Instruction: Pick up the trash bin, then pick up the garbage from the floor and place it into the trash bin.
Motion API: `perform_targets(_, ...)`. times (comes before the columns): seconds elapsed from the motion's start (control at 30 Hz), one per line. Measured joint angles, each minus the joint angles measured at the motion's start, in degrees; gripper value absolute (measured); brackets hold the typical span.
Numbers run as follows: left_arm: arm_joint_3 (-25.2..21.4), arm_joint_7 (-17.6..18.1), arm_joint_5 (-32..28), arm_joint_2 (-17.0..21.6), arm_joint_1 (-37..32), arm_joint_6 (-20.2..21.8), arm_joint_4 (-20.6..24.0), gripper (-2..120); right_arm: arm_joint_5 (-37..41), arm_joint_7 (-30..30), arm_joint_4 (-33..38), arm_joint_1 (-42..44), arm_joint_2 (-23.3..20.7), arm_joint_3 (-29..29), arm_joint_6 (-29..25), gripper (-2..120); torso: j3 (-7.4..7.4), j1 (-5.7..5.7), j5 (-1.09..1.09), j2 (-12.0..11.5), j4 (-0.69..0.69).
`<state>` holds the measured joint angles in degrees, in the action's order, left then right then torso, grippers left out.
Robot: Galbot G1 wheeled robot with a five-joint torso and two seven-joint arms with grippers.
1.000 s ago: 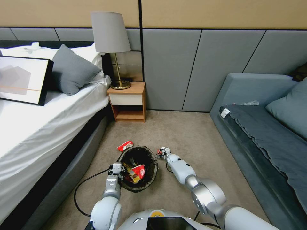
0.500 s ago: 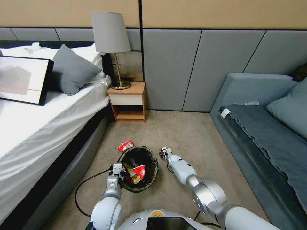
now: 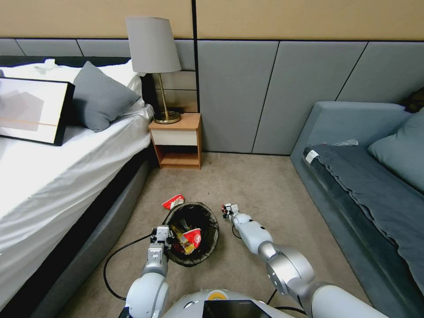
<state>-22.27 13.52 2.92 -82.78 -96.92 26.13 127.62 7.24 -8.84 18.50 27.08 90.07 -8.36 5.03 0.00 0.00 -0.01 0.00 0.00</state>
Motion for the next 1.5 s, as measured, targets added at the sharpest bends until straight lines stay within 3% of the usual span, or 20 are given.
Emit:
perform_targets(0.3,-0.07,0.00,-0.20,0.06,0.22,0.00,-0.32,0,0.23,1.18,1.30,0.85,0.00,-0.01,-0.73,0,0.00,0.00,0.01,0.00,0.00)
perform_targets(0.57,-0.25,0.00,-1.29,0.51,1.48,-0.01,-1.76,0,3.98,4.25,11.20,5.63,-1.42,0.03,-6.58,0,0.00,0.00,0.00,0.00,0.00)
perform_targets(0.63,-0.24,0.00,-1.67,0.75,1.91,0.00,-2.41,0,6.29,5.34,19.30,9.08,-2.78,0.04,-10.35,0,0.00,0.00,0.00,0.00,0.00)
perform_targets(0.7,-0.23,0.00,-1.76,0.81,2.05,0.01,-2.58,0,6.80,5.55,22.35,10.30,-3.23,-0.01,-11.00,0,0.00,0.00,0.01,0.00,0.01)
perform_targets(0.77,-0.22,0.00,-2.02,1.00,2.37,0.04,-3.13,0,7.14,5.91,31.72,14.63,-4.81,-0.29,-13.41,0,-0.01,0.00,-0.02,0.00,0.00)
perform_targets(0.83,-0.21,0.00,-2.13,1.10,2.39,0.05,-3.22,0,6.76,5.88,33.84,15.87,-5.15,-0.31,-15.15,0,0.00,0.00,-0.01,0.00,-0.02)
perform_targets(0.87,-0.19,-0.01,-2.35,1.31,2.43,0.07,-3.24,0,5.52,5.36,37.80,18.33,-5.75,-0.46,-18.95,0,-0.01,0.00,0.02,0.00,0.00)
perform_targets(0.93,-0.20,-0.02,-2.44,1.44,2.48,0.09,-3.25,0,5.12,4.85,39.78,19.49,-6.07,-0.55,-20.56,0,-0.01,0.00,0.01,0.00,0.00)
perform_targets(1.03,-0.29,-0.01,-2.74,1.86,2.69,0.23,-3.26,0,4.44,0.66,50.55,25.41,-7.64,-0.84,-25.40,0,0.00,0.00,0.02,0.00,0.00)
perform_targets(1.07,-0.29,-0.01,-2.74,1.86,2.69,0.23,-3.26,0,4.44,0.66,50.55,25.41,-7.64,-0.84,-25.40,0,0.00,0.00,0.02,0.00,0.00)
perform_targets(1.17,-0.26,-0.03,-2.89,2.05,2.84,0.33,-3.10,0,3.91,-3.05,61.58,30.76,-9.14,-0.66,-27.22,0,-0.01,0.00,0.01,0.00,0.02)
perform_targets(1.3,-0.24,-0.03,-2.96,2.18,2.99,0.47,-2.96,0,2.67,-4.26,69.68,35.42,-10.79,0.80,-28.08,0,-0.01,0.00,0.01,0.00,0.00)
perform_targets(1.5,-0.47,-0.06,-3.28,2.51,3.30,0.73,-2.64,0,0.80,-4.07,77.12,41.13,-13.82,4.43,-28.35,0,-0.01,0.00,0.01,0.00,0.00)
